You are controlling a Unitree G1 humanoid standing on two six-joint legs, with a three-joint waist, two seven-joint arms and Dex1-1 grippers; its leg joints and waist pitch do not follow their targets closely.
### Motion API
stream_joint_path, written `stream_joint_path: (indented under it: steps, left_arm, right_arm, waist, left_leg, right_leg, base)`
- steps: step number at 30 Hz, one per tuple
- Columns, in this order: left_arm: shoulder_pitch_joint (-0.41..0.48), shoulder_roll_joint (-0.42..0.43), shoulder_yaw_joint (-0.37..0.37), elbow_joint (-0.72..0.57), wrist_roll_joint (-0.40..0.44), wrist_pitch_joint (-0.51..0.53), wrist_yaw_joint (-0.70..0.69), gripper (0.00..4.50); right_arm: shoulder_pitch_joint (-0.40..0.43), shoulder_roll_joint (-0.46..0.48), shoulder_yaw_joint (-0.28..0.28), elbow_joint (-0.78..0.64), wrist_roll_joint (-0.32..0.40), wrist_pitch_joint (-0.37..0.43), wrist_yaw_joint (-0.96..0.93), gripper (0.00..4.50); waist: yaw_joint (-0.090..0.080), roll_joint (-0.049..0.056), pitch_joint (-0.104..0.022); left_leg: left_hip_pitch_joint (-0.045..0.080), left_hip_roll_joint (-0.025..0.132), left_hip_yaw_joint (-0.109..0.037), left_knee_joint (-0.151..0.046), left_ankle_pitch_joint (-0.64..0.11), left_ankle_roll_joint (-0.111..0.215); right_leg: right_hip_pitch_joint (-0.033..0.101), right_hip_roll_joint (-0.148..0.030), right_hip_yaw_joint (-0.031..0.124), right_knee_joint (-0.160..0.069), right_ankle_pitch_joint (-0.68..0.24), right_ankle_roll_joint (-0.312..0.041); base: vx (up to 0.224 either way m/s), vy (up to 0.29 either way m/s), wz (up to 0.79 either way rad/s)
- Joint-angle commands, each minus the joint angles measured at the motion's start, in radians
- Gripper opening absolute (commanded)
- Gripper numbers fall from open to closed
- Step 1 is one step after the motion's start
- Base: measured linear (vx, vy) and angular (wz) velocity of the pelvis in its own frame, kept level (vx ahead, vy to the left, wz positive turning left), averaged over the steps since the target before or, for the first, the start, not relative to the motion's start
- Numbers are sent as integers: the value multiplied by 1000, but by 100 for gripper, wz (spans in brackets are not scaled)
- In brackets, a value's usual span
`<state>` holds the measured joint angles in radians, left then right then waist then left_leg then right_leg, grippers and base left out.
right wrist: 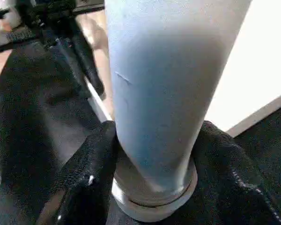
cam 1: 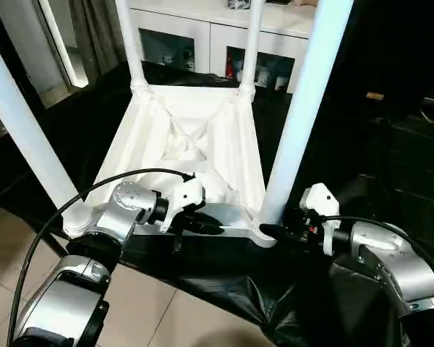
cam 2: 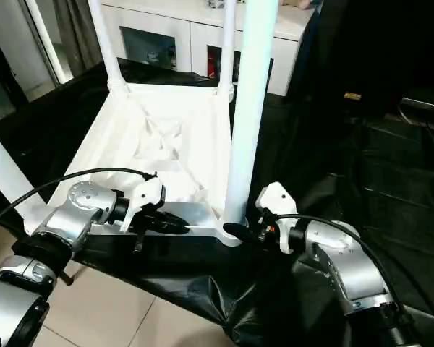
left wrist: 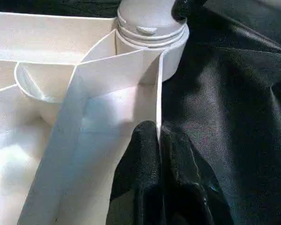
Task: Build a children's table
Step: Rotate leg to tighten
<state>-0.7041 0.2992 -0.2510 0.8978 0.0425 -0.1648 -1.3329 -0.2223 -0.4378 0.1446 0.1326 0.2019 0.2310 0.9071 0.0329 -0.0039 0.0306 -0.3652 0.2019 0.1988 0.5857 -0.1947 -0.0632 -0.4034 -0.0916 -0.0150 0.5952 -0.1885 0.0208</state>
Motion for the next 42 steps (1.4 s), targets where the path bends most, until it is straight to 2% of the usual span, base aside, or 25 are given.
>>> stream_joint_path:
  steps: [1,3,4,5,6,7,9,11,12,13,14,17,20,22,23,24,25,28,30,31,33,34,36,37,42]
  left_arm:
    - [2,-31,-14,20,26,8,67,0]
    - [-15,-55,-10,49,47,21,161,0]
    - [-29,-82,-3,70,54,42,231,0]
    - [-37,-98,0,80,56,53,263,0]
    - [-47,-119,2,92,62,69,309,0]
    - [-51,-128,2,96,64,72,327,0]
    - [-81,-200,4,137,82,108,477,0]
    - [-88,-223,8,146,82,120,517,0]
    - [-97,-258,14,159,79,136,567,0]
    - [-103,-275,6,166,91,136,589,0]
    - [-107,-283,0,173,102,133,601,0]
    - [-110,-283,-5,178,111,116,598,0]
    - [-112,-257,-7,177,117,99,571,0]
    - [-104,-214,-19,165,123,75,499,0]
    - [-102,-206,-22,163,125,76,490,0]
    - [-102,-202,-22,165,127,76,488,0]
    - [-103,-202,-22,166,128,78,491,0]
    - [-83,-151,-29,145,116,21,368,0]
    - [-62,-109,-39,130,99,-40,245,0]
    - [-52,-93,-46,124,92,-69,190,0]
    - [-44,-77,-53,121,88,-83,145,0]
    - [-36,-59,-59,113,78,-92,86,0]
    - [-34,-51,-53,105,64,-84,58,0]
    - [-32,-46,-47,96,50,-80,29,0]
    - [-31,-28,-44,73,19,-108,-77,0]
  right_arm:
    - [7,44,12,65,-36,27,-99,207]
    - [-7,84,-15,102,-58,33,-200,206]
    - [-16,121,-35,122,-64,40,-272,205]
    - [-21,145,-46,132,-68,42,-318,205]
    - [-27,176,-62,142,-71,53,-378,205]
    - [-29,187,-67,145,-75,57,-402,204]
    - [-50,281,-102,166,-115,103,-607,204]
    - [-55,309,-114,169,-113,122,-648,204]
    - [-60,346,-116,169,-113,132,-685,204]
    - [-61,360,-98,169,-129,121,-697,204]
    - [-62,366,-82,172,-146,106,-701,204]
    - [-62,366,-71,177,-157,87,-695,204]
    - [-55,365,-99,143,-82,76,-614,274]
    - [-60,311,-124,105,-28,89,-507,274]
    - [-61,295,-126,96,-18,95,-481,290]
    - [-61,288,-127,91,-14,100,-469,316]
    - [-61,287,-127,90,-14,101,-467,316]
    - [-39,136,-96,28,-4,100,-272,324]
    - [-16,29,-94,-2,7,79,-151,324]
    - [-7,-5,-92,-13,13,75,-108,324]
    - [5,-35,-85,-25,14,70,-70,324]
    - [27,-75,-71,-51,19,68,-11,324]
    - [44,-97,-61,-69,21,68,20,324]
    - [56,-109,-59,-83,23,70,37,324]
    - [91,-146,-80,-98,37,58,51,324]
  waist:
    - [2,-3,-47]
    - [-4,-4,-41]
    - [-8,0,-38]
    - [-8,0,-38]
    - [-12,-4,-38]
    - [-12,-5,-38]
    - [-18,3,-38]
    - [-21,-1,-39]
    - [-20,5,-38]
    - [-20,8,-40]
    - [-20,5,-40]
    - [-17,7,-42]
    - [-15,8,-42]
    - [-15,5,-43]
    - [-13,7,-43]
    - [-15,7,-43]
    - [-16,7,-43]
    - [-19,5,-43]
    - [-17,3,-45]
    - [-19,5,-46]
    - [-16,4,-49]
    - [-15,2,-51]
    - [-7,5,-52]
    - [1,1,-51]
    - [27,5,-48]
  left_leg:
    - [9,24,-9,-71,-230,42]
    - [9,21,-11,-78,-288,13]
    - [15,21,-11,-80,-323,-5]
    - [15,21,-11,-80,-323,-5]
    - [14,18,-17,-82,-359,-26]
    - [15,18,-18,-84,-362,-27]
    - [20,17,-19,-85,-382,-41]
    - [18,14,-19,-84,-383,-41]
    - [17,13,-20,-85,-377,-30]
    - [18,14,-20,-84,-372,-27]
    - [16,14,-18,-83,-367,-24]
    - [11,12,-18,-84,-347,-11]
    - [10,13,-18,-86,-346,0]
    - [7,14,-20,-86,-359,9]
    - [8,15,-20,-86,-358,12]
    - [2,16,-20,-86,-338,16]
    - [1,16,-20,-86,-335,15]
    - [2,17,-21,-84,-328,17]
    - [-4,19,-19,-80,-292,41]
    - [-3,19,-17,-77,-282,51]
    - [-4,19,-16,-73,-254,62]
    - [0,21,-12,-69,-215,79]
    - [3,23,-10,-66,-187,95]
    - [5,25,-7,-64,-174,103]
    - [10,29,-3,-66,-181,87]
  right_leg:
    - [42,-33,18,-63,-121,-260]
    - [39,-34,16,-73,-231,-235]
    - [31,-33,17,-82,-297,-217]
    - [31,-33,17,-82,-297,-217]
    - [30,-34,16,-88,-383,-185]
    - [29,-34,15,-91,-394,-175]
    - [20,-31,16,-96,-407,-159]
    - [20,-31,17,-97,-415,-151]
    - [20,-31,18,-100,-411,-143]
    - [20,-30,18,-100,-387,-146]
    - [20,-29,19,-101,-374,-147]
    - [26,-29,19,-97,-334,-150]
    - [29,-30,18,-95,-316,-155]
    - [32,-30,17,-96,-328,-151]
    - [32,-31,17,-96,-326,-152]
    - [35,-32,17,-92,-300,-158]
    - [34,-32,17,-92,-299,-161]
    - [37,-32,16,-93,-304,-168]
    - [44,-34,18,-86,-240,-187]
    - [41,-35,18,-85,-214,-204]
    - [46,-35,17,-79,-162,-224]
    - [45,-33,17,-69,-71,-260]
    - [47,-34,16,-61,-12,-283]
    - [48,-32,16,-59,9,-291]
    - [46,-34,16,-58,-38,-291]
  base:
    - [0,0,0]
    - [0,0,0]
    - [0,0,0]
    - [0,0,0]
    - [0,0,0]
    - [0,0,0]
    - [0,0,0]
    - [0,0,0]
    - [0,0,0]
    - [0,0,0]
    - [0,0,0]
    - [0,0,0]
    - [0,0,0]
    - [0,0,0]
    - [0,0,0]
    - [0,0,0]
    - [0,0,0]
    - [0,0,0]
    - [0,0,0]
    - [0,0,0]
    - [0,0,0]
    - [0,0,0]
    - [0,0,0]
    - [0,0,0]
    - [0,0,0]
